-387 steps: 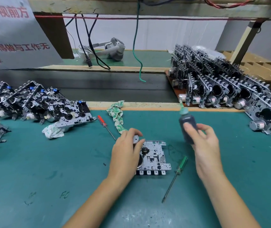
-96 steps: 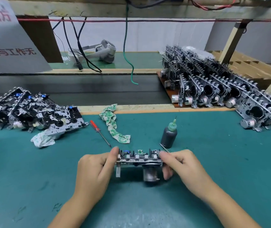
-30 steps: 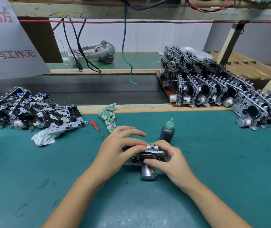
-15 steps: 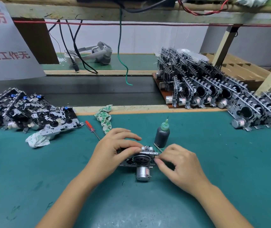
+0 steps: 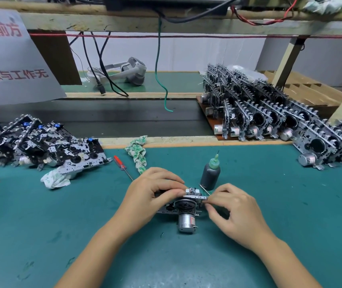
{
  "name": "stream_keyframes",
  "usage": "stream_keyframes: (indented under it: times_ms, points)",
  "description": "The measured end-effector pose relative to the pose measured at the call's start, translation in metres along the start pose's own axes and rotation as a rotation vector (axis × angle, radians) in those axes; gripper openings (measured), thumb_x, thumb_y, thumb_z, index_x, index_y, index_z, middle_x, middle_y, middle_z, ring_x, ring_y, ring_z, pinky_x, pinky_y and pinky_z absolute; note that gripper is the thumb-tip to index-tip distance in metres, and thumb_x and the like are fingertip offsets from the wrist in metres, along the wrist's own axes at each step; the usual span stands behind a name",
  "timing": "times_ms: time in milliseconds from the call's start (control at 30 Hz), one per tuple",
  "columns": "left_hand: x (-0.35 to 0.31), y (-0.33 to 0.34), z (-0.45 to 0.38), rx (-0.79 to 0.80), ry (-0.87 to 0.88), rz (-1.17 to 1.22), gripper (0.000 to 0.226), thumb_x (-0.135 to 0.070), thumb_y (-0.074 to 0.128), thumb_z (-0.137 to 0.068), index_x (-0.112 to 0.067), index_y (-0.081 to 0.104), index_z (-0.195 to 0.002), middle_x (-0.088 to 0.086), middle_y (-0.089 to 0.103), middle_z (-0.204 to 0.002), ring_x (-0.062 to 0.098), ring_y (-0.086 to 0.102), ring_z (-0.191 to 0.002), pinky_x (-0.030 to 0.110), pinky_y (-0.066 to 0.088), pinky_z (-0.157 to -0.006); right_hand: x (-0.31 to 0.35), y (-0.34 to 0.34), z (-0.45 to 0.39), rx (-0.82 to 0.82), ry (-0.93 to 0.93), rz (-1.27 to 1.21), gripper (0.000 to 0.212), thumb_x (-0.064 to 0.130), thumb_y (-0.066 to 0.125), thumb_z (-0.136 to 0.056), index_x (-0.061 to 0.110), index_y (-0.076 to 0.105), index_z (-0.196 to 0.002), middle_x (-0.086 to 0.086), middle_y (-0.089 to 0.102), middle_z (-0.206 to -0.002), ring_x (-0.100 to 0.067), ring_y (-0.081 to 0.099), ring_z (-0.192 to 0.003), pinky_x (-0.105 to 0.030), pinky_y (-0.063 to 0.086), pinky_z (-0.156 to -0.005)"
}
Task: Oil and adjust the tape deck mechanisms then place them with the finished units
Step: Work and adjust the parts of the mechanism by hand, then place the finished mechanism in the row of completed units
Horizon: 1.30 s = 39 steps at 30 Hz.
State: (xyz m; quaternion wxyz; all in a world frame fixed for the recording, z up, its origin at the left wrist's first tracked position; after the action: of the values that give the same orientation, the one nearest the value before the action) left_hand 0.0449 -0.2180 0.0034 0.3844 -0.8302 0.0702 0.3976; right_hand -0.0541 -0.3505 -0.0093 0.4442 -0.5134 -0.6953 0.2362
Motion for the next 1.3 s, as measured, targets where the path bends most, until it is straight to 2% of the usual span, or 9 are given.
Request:
stream_keyframes:
  times_ms: [133, 233, 300, 400, 533, 700, 967, 1133, 1300]
  points:
    - [-0.003, -0.001, 0.000, 0.091, 0.009, 0.042, 0.019, -0.046, 0.062, -0.082, -0.041, 0.071, -0.098, -0.026, 0.064, -0.107, 0.003, 0.055, -0.107, 0.017, 0.039, -0.093, 0.006, -0.016, -0.006, -0.097, -0.012, -0.157, 0.026, 0.030, 0.048, -0.082, 0.015, 0.069, -0.084, 0.012, 0.064, -0.077, -0.008, 0.057, -0.074, -0.031, 0.048, -0.065]
    - [-0.003, -0.014, 0.004, 0.040, 0.013, -0.056, 0.017, -0.051, 0.067, -0.080, -0.041, 0.068, -0.093, -0.019, 0.062, -0.102, 0.004, 0.054, -0.104, 0.021, 0.039, -0.092, 0.026, -0.023, -0.020, -0.096, -0.102, -0.080, 0.026, 0.036, 0.048, -0.084, 0.013, 0.057, -0.077, 0.011, 0.049, -0.068, -0.006, 0.043, -0.063, -0.029, 0.041, -0.056]
    - [-0.007, -0.022, 0.006, -0.018, 0.035, -0.145, 0.020, -0.055, 0.066, -0.077, -0.037, 0.071, -0.085, -0.016, 0.059, -0.094, 0.005, 0.052, -0.094, 0.022, 0.039, -0.084, 0.043, -0.020, -0.029, -0.035, -0.192, 0.068, 0.033, 0.044, 0.047, -0.086, 0.014, 0.051, -0.071, 0.012, 0.040, -0.063, -0.008, 0.037, -0.056, -0.026, 0.032, -0.047]
    - [-0.019, -0.026, 0.005, -0.045, 0.101, -0.251, 0.022, -0.047, 0.065, -0.077, -0.027, 0.076, -0.082, -0.010, 0.058, -0.083, 0.012, 0.051, -0.080, 0.027, 0.040, -0.073, 0.053, -0.015, -0.040, 0.092, -0.259, 0.194, 0.039, 0.053, 0.040, -0.087, 0.019, 0.045, -0.068, 0.007, 0.047, -0.055, -0.017, 0.044, -0.047, -0.025, 0.029, -0.041]
    - [-0.028, -0.024, 0.004, -0.024, 0.151, -0.288, 0.019, -0.037, 0.065, -0.080, -0.022, 0.076, -0.081, -0.010, 0.057, -0.074, 0.016, 0.053, -0.071, 0.030, 0.041, -0.066, 0.048, 0.003, -0.045, 0.319, -0.286, 0.267, 0.045, 0.062, 0.017, -0.088, 0.024, 0.038, -0.076, 0.002, 0.057, -0.066, -0.025, 0.054, -0.059, -0.029, 0.026, -0.050]
    - [-0.043, -0.014, 0.003, 0.074, 0.222, -0.195, 0.020, -0.041, 0.064, -0.082, -0.024, 0.073, -0.080, -0.019, 0.053, -0.076, -0.002, 0.049, -0.071, 0.014, 0.040, -0.063, 0.057, -0.019, -0.032, 0.348, -0.357, 0.223, 0.039, 0.045, 0.035, -0.093, 0.019, 0.049, -0.068, 0.002, 0.052, -0.060, -0.022, 0.047, -0.051, -0.029, 0.028, -0.044]
    - [-0.122, 0.062, -0.049, 0.253, 0.390, -0.065, 0.018, -0.038, 0.062, -0.087, -0.024, 0.073, -0.088, -0.011, 0.060, -0.084, 0.006, 0.053, -0.079, 0.032, 0.047, -0.072, -0.006, -0.117, -0.001, 0.241, -0.034, -0.001, 0.037, 0.040, 0.054, -0.084, 0.020, 0.038, -0.058, 0.002, 0.034, -0.049, -0.008, 0.027, -0.046, -0.017, 0.022, -0.047]
    - [-0.136, 0.125, -0.105, 0.276, 0.410, -0.116, 0.013, -0.028, 0.064, -0.090, -0.021, 0.074, -0.096, -0.005, 0.066, -0.092, 0.014, 0.056, -0.091, 0.038, 0.045, -0.081, -0.082, -0.143, 0.003, 0.169, 0.181, 0.059, 0.044, 0.035, 0.063, -0.088, 0.017, 0.037, -0.057, 0.005, 0.031, -0.047, -0.010, 0.029, -0.047, -0.023, 0.023, -0.050]
    - [-0.121, 0.173, -0.147, 0.162, 0.276, -0.195, 0.032, -0.018, 0.052, -0.096, -0.021, 0.059, -0.127, 0.000, 0.054, -0.127, 0.020, 0.047, -0.117, 0.036, 0.038, -0.098, -0.155, -0.146, -0.009, -0.034, 0.368, 0.165, 0.044, 0.031, 0.059, -0.090, 0.018, 0.034, -0.056, 0.003, 0.033, -0.044, -0.013, 0.030, -0.047, -0.032, 0.028, -0.052]
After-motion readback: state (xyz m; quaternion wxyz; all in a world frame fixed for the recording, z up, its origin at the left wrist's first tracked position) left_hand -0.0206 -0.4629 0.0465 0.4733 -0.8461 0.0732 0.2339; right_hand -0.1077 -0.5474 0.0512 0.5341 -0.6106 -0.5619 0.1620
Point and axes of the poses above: each hand's wrist, its own z-axis away from the middle knuckle, its own y-axis out of the palm, x = y × z, the point moved 9 cm from there along -z, towards the middle knuckle
